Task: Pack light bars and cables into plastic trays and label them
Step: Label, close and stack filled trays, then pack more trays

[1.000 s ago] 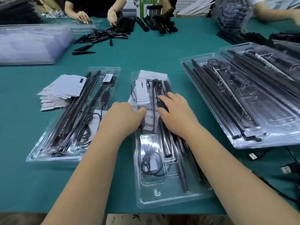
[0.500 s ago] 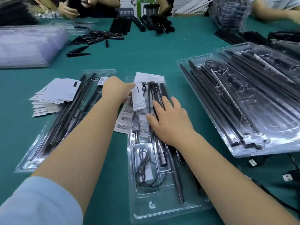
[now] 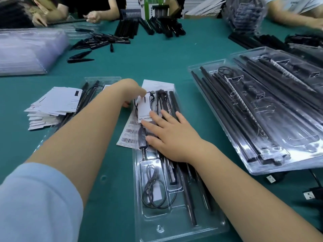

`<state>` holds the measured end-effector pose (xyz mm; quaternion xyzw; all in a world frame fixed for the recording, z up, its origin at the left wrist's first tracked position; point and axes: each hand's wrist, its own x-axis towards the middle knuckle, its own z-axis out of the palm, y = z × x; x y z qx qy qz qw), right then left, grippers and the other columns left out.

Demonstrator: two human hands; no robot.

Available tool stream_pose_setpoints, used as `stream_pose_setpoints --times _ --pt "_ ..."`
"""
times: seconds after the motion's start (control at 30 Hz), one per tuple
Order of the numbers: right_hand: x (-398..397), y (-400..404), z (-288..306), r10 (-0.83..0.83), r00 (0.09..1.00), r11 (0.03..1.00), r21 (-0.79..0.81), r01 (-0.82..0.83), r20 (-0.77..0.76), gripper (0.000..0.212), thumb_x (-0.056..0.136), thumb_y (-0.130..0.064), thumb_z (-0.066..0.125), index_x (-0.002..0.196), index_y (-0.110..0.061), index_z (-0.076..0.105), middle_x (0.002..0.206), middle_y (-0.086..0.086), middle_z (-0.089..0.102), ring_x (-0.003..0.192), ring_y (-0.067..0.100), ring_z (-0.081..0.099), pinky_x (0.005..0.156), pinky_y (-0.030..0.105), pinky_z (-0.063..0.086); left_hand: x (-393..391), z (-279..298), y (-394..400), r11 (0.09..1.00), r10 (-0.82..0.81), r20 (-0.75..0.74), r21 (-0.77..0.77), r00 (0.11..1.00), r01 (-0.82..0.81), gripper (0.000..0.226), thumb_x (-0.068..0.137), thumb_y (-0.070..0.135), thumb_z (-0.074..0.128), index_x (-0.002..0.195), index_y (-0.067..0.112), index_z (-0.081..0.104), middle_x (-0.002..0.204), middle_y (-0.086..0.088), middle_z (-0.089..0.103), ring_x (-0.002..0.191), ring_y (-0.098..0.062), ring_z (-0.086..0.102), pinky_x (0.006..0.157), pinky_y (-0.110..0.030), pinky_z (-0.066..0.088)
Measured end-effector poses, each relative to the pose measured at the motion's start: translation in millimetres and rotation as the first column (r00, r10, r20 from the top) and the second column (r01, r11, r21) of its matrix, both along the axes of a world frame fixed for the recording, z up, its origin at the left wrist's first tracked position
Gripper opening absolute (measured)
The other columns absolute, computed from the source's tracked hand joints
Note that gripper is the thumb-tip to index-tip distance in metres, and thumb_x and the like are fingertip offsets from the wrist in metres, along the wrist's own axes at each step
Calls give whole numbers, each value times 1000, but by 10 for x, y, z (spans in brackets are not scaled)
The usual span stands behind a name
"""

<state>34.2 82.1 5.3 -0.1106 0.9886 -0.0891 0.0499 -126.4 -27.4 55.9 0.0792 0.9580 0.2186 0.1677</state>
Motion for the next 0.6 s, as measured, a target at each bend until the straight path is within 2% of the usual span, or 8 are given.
stream_pose_setpoints --times 0.07,0.17,0.27,0.33,0.37,0.43,0.53,0.6 --pt "-19 -8 28 -19 1000 998 -51 21 24 56 94 -58 21 147 -42 13 158 -10 2 145 17 -1 114 47 -7 -67 -61 -31 997 12 48 77 999 -16 47 86 42 62 117 8 53 117 -10 56 89 -25 59 78 -37 55" --pt "-72 -64 69 -58 996 997 -57 54 -66 61 89 -63 30 143 -37 24 152 -9 23 136 20 20 112 48 8 -83 -174 -15 988 61 -35 146 998 -55 82 78 55 70 140 12 38 136 -10 48 101 -21 57 84 -34 49" --pt "-88 -109 64 -101 983 994 -45 95 -151 65 87 -66 31 143 -33 26 145 -8 29 124 21 28 105 42 16 -72 -264 46 999 7 -210 48 978 3 76 80 57 66 141 21 38 141 -14 37 107 -26 50 84 -33 38" --pt "-68 -113 32 -127 976 989 -92 112 -176 64 89 -64 31 144 -32 26 146 -7 28 127 21 25 105 40 14 -70 -277 40 1000 30 -253 8 967 -29 69 81 60 61 131 16 45 126 -13 43 98 -27 52 80 -35 40" --pt "-59 -105 18 -143 974 985 -124 122 -178 64 90 -63 31 145 -31 25 147 -5 27 130 20 22 106 38 12 -77 -274 21 996 80 -248 59 965 -67 60 83 58 59 119 11 49 110 -11 51 86 -25 52 72 -34 41" --pt "-62 -87 0 -168 971 977 -156 142 -168 65 91 -61 30 147 -29 23 150 -2 24 136 18 15 108 37 8 -147 -261 -48 941 225 -196 298 955 -160 36 90 41 50 89 5 52 82 -11 56 71 -29 54 62 -32 42" --pt "-67 -80 -9 -167 973 975 -177 138 -162 65 92 -60 29 149 -29 18 152 -2 22 137 16 13 109 36 6 -255 -253 -148 744 388 41 575 921 -340 27 96 11 37 74 13 54 76 -5 62 58 -17 58 52 -21 46" --pt "-51 -67 6 -179 968 960 -248 133 -175 66 93 -57 32 149 -28 14 151 -4 23 136 14 14 110 35 7 -243 -267 -206 674 339 183 637 923 -374 33 94 -5 34 75 13 55 71 -1 59 55 -10 52 43 -15 42"
